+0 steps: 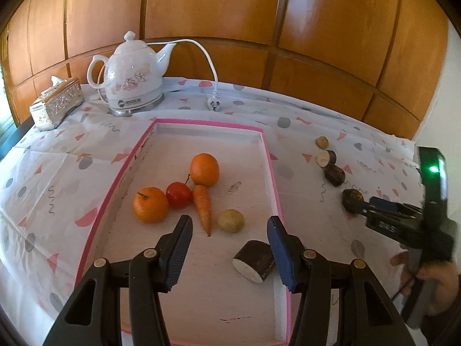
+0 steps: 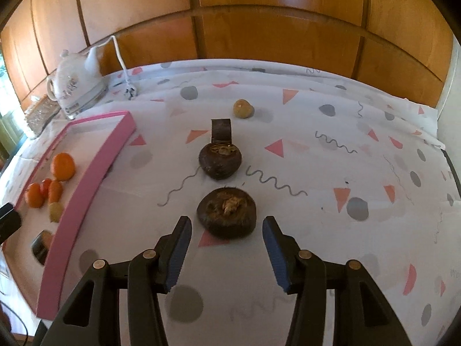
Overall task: Organize fruits
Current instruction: 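Move the right tool to the large brown taro and grasp it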
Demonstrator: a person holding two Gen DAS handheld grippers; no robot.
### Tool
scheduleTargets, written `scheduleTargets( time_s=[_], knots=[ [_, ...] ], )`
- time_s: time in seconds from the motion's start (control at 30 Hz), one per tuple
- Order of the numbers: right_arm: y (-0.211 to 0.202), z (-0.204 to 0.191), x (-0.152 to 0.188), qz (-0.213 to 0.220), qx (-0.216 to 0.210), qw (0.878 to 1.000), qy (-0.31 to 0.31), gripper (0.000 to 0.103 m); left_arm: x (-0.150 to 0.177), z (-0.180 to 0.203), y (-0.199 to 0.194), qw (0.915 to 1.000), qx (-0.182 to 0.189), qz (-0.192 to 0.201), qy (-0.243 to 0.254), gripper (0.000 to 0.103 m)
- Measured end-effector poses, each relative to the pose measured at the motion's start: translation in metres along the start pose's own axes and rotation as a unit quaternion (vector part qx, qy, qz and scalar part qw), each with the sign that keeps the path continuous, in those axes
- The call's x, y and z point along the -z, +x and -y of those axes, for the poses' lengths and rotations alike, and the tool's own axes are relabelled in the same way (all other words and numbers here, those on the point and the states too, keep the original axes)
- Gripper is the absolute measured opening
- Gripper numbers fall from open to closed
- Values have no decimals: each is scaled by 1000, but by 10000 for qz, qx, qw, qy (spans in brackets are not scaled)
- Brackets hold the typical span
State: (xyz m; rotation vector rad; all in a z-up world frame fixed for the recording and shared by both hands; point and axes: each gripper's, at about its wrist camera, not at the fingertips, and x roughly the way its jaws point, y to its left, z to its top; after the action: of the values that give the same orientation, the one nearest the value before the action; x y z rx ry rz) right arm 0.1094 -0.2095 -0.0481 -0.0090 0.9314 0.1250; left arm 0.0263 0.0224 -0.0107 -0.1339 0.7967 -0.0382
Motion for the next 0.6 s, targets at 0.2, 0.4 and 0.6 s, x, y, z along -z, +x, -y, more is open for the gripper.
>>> scheduleTargets(
  time_s=[0.2, 0.4, 0.6],
  knots=[
    [23, 1, -8, -162, 27, 9999, -10, 50, -2, 9, 3, 9999, 84, -59, 94, 55],
    [18, 12, -1, -46, 201, 9997, 115, 49, -6, 20, 6, 9996, 159, -83, 209, 55],
    [12, 35, 6, 24, 618, 9977, 258, 49, -14, 34, 12, 9990, 305, -123, 303, 55]
  ],
)
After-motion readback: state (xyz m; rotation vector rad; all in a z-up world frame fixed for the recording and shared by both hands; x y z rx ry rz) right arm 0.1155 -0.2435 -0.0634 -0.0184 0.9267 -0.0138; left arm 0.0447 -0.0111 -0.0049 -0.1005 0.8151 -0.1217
